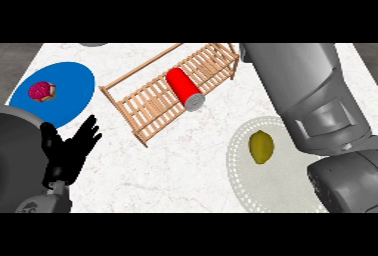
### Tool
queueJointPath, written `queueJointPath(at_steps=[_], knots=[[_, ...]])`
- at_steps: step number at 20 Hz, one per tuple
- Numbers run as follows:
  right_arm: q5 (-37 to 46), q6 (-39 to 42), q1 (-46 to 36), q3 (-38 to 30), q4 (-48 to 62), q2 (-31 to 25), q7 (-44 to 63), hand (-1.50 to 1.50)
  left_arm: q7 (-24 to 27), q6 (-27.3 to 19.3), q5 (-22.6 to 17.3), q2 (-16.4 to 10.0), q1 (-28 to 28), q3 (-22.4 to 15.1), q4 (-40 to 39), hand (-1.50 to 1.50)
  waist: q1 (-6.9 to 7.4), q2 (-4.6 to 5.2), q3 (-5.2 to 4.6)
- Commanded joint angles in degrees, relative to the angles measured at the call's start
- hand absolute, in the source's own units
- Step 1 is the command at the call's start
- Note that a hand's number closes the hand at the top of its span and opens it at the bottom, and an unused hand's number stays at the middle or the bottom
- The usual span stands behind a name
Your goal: Pick the can from the placemat and place it in the tiered shelf
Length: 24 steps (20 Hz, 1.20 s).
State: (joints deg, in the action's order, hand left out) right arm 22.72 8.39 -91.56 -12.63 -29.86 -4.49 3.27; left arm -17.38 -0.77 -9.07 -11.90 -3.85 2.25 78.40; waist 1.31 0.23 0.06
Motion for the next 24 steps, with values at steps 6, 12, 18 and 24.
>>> queueJointPath(at_steps=[6, 12, 18, 24], knots=[[-11.1, -1.2, -2.8, -11.4, 3.2, -1.7, 3.7, -1.50, -0.3, -1.9, 2.1, 1.6, 0.6, -1.3, 0.8, 0.00, 0.52, 0.28, -0.09], [-11.0, -8.8, -2.3, -13.2, 2.7, -6.2, 4.2, -1.50, 1.2, -0.1, 0.5, 1.1, 2.0, 0.2, -0.2, 0.00, -0.06, 0.04, -0.10], [-11.4, -13.7, -2.0, -17.0, 6.7, -15.0, 4.8, -1.50, 2.1, 0.5, 1.1, 0.7, -0.4, 0.3, -2.1, 0.00, 0.61, 0.77, -0.13], [-15.3, -3.4, 0.1, -21.1, 11.3, -26.0, 5.1, -1.50, 1.2, 3.0, -0.2, -0.6, 0.0, 0.6, -0.6, 0.00, 1.39, 1.02, -0.06]])
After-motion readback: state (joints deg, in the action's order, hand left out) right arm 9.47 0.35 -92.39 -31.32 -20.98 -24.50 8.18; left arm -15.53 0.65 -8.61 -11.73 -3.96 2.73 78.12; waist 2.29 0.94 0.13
